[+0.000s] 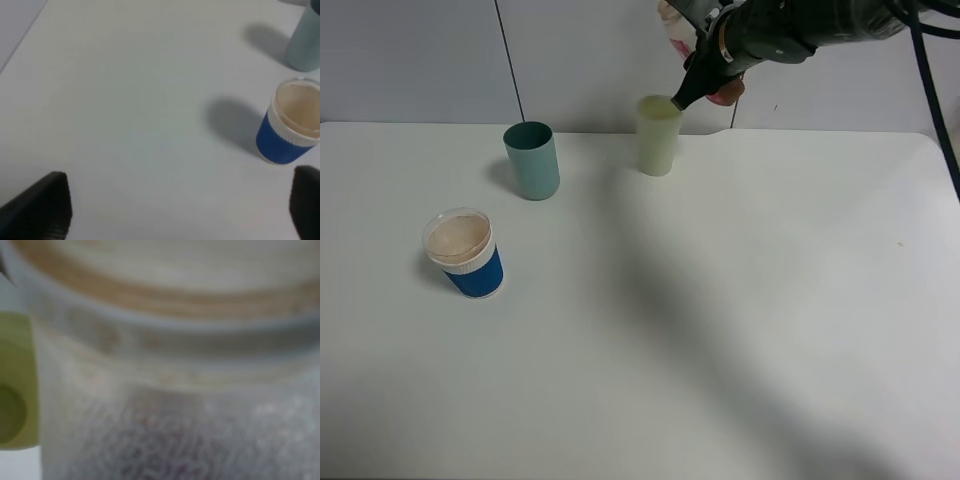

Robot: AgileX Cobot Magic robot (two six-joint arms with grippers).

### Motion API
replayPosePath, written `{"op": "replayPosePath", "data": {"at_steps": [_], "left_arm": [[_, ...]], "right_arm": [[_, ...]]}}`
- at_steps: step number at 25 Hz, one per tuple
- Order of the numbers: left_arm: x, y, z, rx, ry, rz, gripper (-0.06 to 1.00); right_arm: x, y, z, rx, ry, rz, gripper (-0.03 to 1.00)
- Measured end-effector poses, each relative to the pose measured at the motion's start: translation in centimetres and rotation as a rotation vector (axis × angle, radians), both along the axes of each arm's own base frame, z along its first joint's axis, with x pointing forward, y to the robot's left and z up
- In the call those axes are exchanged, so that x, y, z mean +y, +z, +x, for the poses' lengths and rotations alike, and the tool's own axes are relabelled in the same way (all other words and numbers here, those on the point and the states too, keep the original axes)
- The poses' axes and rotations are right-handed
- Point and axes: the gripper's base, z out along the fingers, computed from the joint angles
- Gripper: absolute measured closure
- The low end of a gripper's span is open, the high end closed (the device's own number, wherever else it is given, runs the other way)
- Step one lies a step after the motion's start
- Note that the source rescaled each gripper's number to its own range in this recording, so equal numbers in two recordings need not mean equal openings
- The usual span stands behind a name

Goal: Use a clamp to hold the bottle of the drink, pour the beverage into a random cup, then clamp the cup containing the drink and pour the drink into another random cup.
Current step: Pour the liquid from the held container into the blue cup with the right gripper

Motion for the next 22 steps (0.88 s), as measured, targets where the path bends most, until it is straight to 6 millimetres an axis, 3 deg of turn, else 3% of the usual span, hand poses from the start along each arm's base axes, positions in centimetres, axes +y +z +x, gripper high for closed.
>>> {"op": "replayPosePath", "data": {"at_steps": [12, 22], "left_arm": [[0.0, 0.0, 0.0, 0.000, 0.000, 0.000, 0.32], [0.0, 0.0, 0.0, 0.000, 0.000, 0.000, 0.32]], "right_arm": [[3.5, -0.2, -2.0, 0.030, 0.044, -0.002, 0.95], [5.2, -0.4, -3.1, 0.052, 0.063, 0.015, 0.95]]}}
